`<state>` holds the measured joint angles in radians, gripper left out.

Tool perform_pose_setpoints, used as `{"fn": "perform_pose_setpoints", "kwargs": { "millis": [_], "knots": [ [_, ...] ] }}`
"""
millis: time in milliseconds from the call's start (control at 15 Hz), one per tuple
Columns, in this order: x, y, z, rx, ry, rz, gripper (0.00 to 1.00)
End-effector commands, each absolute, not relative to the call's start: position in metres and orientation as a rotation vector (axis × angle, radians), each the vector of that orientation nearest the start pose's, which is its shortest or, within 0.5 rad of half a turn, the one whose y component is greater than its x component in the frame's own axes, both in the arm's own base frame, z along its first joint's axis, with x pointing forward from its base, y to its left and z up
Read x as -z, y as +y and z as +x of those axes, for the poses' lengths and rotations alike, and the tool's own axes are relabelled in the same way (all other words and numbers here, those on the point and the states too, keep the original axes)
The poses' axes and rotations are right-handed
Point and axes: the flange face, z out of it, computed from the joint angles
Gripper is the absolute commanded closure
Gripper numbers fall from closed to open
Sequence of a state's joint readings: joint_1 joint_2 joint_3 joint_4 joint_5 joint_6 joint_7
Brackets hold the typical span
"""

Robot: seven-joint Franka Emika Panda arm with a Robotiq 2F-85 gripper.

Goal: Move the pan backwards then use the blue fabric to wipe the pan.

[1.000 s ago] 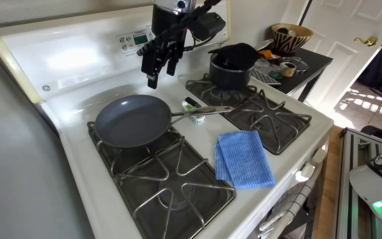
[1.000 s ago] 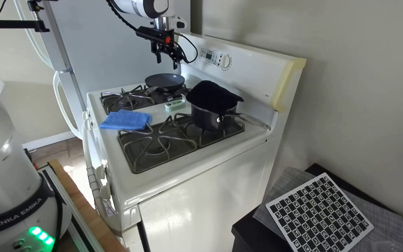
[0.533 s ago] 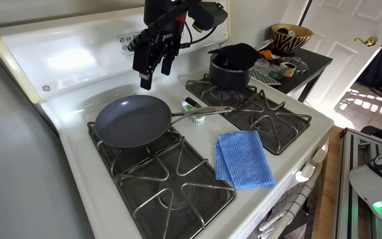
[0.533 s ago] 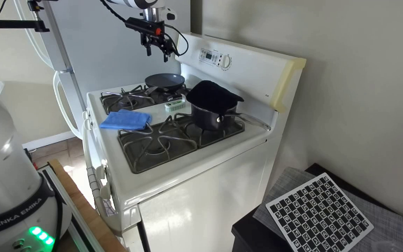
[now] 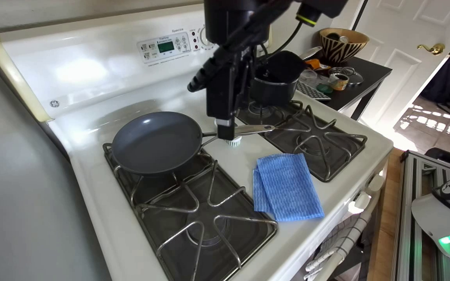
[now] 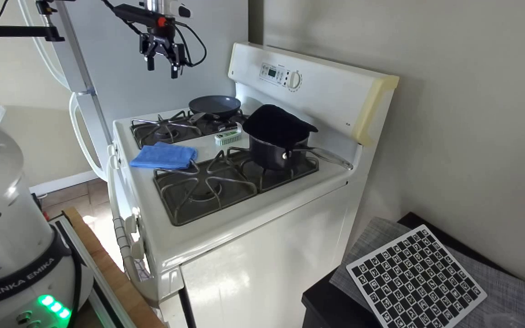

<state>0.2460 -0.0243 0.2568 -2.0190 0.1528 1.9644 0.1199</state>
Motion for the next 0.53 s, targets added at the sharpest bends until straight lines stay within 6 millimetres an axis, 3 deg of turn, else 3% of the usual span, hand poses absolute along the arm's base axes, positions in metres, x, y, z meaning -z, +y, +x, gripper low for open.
{"fn": "perform_pose_setpoints", "kwargs": {
  "millis": [0,400,467],
  "knots": [
    [-0.445,0.253,0.434,-0.179,-0.639,-3.045,0.0],
    [-0.401,0.228,0.401,-0.223,-1.013,-3.008,0.0],
    [-0.411,0.239,0.417,-0.249,-0.911,-3.01,0.0]
  ]
}}
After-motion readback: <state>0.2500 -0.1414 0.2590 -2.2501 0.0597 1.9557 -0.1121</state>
